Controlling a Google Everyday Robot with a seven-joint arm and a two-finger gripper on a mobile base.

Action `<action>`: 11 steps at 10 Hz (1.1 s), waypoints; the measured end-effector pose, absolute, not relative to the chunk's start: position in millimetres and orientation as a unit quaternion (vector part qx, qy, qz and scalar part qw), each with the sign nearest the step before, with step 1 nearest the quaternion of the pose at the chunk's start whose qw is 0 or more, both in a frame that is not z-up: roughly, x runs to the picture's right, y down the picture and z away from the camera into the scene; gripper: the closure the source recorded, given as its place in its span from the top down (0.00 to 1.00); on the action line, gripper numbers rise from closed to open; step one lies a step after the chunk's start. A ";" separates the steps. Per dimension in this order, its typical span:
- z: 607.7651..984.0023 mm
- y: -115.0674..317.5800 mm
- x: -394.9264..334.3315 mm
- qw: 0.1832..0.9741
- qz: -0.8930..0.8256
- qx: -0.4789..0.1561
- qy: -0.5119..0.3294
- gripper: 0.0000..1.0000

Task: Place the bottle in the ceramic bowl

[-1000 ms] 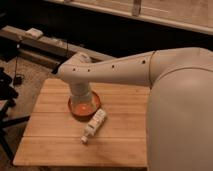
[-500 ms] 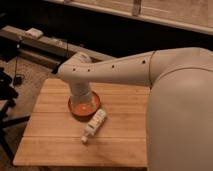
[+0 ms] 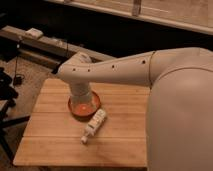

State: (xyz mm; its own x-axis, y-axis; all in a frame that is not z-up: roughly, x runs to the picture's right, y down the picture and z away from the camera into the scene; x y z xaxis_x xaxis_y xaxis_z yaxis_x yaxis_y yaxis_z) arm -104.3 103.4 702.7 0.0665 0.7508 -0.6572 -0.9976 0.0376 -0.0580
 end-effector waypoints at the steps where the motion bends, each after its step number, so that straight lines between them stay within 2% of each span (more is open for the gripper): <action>1: 702.8 103.4 -104.2 0.681 0.642 -0.263 0.234 0.65; 8: 704.2 105.7 -102.1 0.680 0.643 -0.260 0.238 0.65; 11: 716.5 128.4 -83.8 0.673 0.651 -0.248 0.247 0.65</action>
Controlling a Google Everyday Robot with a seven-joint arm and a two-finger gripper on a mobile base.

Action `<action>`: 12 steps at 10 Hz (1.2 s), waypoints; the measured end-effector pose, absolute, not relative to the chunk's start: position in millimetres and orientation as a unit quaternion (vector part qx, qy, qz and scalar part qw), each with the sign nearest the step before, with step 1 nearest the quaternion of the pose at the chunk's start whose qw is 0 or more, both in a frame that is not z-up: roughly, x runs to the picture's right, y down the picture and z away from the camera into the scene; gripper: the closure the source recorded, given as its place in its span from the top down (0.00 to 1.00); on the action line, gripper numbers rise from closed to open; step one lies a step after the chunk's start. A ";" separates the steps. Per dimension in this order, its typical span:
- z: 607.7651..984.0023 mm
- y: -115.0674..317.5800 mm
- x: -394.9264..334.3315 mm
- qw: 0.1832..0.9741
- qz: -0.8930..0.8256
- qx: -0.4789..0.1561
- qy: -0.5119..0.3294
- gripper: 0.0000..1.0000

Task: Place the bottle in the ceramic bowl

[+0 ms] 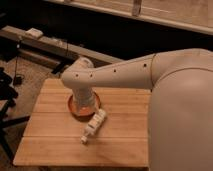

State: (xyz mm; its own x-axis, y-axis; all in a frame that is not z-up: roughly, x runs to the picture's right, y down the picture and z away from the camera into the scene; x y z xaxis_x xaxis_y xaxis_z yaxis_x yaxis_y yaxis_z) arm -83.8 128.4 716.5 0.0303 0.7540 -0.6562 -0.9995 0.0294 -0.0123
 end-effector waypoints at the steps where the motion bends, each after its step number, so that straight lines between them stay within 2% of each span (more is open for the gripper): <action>1: 725.1 142.1 -75.5 0.667 0.655 -0.247 0.255 0.65; 12: 773.4 202.7 -77.1 0.639 0.659 -0.291 0.268 0.65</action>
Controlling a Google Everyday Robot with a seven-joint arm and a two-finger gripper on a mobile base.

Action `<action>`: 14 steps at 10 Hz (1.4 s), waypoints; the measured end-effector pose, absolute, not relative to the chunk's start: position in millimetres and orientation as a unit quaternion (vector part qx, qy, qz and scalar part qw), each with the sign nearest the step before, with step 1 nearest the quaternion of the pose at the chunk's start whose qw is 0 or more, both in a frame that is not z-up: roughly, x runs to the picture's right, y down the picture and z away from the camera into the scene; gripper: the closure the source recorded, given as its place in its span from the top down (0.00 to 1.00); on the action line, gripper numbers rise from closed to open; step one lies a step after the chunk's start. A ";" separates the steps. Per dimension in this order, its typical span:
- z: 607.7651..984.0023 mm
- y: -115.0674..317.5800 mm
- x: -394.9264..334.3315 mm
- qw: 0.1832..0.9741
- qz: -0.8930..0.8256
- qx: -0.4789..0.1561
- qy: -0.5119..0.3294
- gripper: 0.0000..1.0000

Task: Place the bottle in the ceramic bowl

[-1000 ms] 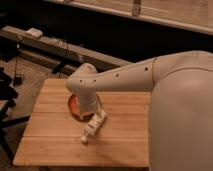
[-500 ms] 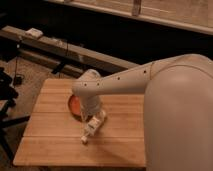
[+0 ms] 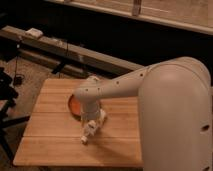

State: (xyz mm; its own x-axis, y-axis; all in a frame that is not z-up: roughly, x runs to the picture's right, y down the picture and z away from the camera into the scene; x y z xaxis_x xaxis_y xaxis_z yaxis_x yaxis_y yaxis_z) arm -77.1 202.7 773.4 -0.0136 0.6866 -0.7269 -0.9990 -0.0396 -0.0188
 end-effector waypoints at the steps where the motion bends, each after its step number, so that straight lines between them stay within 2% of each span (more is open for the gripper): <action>1: 774.2 204.9 -77.6 0.638 0.660 -0.293 0.267 0.65; 14: 799.4 223.6 -57.6 0.613 0.674 -0.299 0.284 0.65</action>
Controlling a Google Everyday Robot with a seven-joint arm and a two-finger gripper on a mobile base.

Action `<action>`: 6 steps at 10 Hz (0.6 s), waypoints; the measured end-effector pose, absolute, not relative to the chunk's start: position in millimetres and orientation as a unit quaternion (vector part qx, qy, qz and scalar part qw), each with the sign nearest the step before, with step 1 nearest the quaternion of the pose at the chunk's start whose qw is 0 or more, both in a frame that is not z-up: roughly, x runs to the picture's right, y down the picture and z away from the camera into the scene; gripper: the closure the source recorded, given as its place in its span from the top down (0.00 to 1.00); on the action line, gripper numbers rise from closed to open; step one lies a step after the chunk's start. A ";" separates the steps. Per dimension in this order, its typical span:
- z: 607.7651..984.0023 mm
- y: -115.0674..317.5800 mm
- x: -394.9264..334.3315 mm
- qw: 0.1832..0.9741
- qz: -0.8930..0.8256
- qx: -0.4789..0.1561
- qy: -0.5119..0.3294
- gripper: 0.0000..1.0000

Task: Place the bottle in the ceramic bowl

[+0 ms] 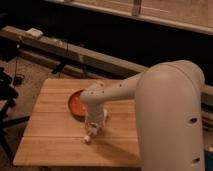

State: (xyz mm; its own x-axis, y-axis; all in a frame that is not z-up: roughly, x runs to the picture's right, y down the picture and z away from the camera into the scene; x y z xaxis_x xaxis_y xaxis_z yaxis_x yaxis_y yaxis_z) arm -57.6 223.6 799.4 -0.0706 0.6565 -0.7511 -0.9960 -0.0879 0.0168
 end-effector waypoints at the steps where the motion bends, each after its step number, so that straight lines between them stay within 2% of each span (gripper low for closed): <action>1: 800.9 223.9 -58.1 0.612 0.674 -0.299 0.285 0.65; 6: 814.5 224.8 -55.7 0.612 0.671 -0.293 0.299 0.65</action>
State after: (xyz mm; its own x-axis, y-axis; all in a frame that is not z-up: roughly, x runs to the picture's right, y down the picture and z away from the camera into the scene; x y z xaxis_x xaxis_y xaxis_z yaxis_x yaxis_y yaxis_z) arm -55.7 224.8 814.5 -0.0784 0.6460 -0.7593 -0.9965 -0.0721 0.0416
